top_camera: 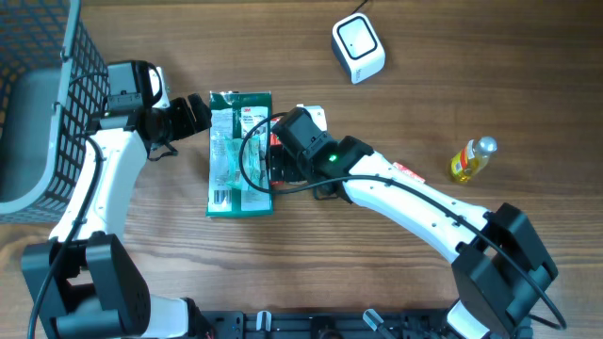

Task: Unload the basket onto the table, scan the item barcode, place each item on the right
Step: 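Close the right gripper around the jar and lift it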

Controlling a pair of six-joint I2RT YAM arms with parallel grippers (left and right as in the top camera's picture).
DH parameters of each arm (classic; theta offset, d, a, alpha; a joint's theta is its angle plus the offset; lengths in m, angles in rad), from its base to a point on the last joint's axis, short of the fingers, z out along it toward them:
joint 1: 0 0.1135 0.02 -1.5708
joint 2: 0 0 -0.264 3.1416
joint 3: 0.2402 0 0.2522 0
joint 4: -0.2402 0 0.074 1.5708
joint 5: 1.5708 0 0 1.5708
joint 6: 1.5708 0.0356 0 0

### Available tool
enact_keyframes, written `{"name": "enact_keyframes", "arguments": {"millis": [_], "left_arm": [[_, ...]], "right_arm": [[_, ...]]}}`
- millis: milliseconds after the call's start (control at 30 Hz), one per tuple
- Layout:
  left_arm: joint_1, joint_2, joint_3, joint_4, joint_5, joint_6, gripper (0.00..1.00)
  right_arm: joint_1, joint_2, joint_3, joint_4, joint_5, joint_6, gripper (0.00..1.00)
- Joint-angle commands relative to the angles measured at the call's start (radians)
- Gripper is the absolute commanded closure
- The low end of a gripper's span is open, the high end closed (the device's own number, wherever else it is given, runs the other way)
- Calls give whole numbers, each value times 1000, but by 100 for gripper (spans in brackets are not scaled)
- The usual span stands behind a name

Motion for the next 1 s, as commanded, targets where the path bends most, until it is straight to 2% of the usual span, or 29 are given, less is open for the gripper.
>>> {"name": "enact_keyframes", "arguments": {"millis": [0, 167, 300, 433, 633, 967], "left_arm": [[9, -11, 13, 3, -7, 9, 0], [8, -11, 13, 3, -7, 9, 0], [9, -11, 13, 4, -7, 9, 0], [9, -11, 13, 3, -7, 9, 0], [9, -11, 13, 4, -7, 9, 0], [9, -11, 13, 3, -7, 9, 0]], "right_arm": [[5, 22, -8, 5, 11, -4, 0], [5, 80, -8, 40, -6, -9, 0], [5, 136, -8, 114, -113, -105, 0], [5, 150, -8, 68, -8, -58, 0], [3, 145, -7, 48, 5, -44, 0], [1, 41, -6, -84, 157, 32, 0]]}}
